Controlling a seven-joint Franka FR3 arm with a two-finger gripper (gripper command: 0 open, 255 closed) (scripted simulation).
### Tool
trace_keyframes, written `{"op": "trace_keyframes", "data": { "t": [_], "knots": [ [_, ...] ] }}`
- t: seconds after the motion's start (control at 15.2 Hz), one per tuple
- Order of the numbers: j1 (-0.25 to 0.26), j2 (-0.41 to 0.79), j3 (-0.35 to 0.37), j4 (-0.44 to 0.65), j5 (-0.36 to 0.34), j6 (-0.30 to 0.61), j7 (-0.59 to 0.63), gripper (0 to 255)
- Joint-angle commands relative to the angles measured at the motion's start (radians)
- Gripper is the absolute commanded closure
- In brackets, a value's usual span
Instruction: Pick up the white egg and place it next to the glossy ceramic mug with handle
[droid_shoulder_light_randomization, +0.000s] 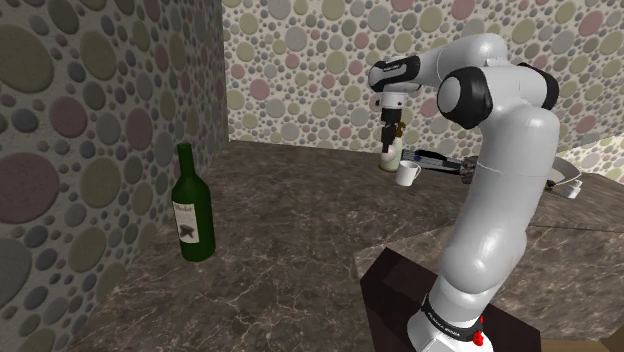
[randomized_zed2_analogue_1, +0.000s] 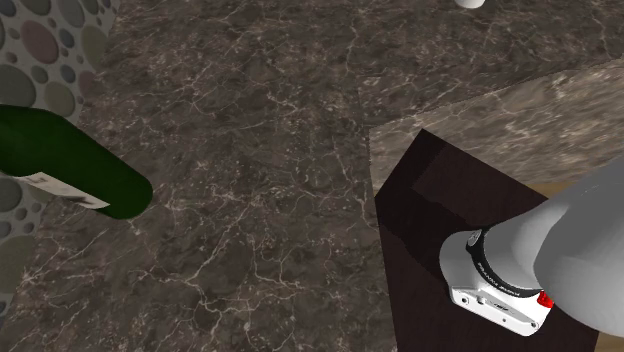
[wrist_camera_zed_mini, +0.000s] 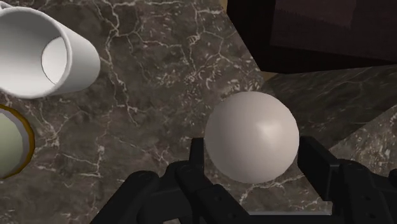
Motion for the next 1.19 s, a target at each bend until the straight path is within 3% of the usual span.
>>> {"op": "trace_keyframes", "data": {
  "t": [0.0, 0.4, 1.12],
  "knots": [
    [-0.038, 0.094, -0.014, 0.113, 0.039, -0.029, -0.055, 255],
    [-0.197, 0.365, -0.02, 0.483, 0.147, -0.15, -0.176, 255],
    [-0.173, 0.358, -0.014, 0.32, 0.145, 0.003, -0.174, 255]
  ]
}}
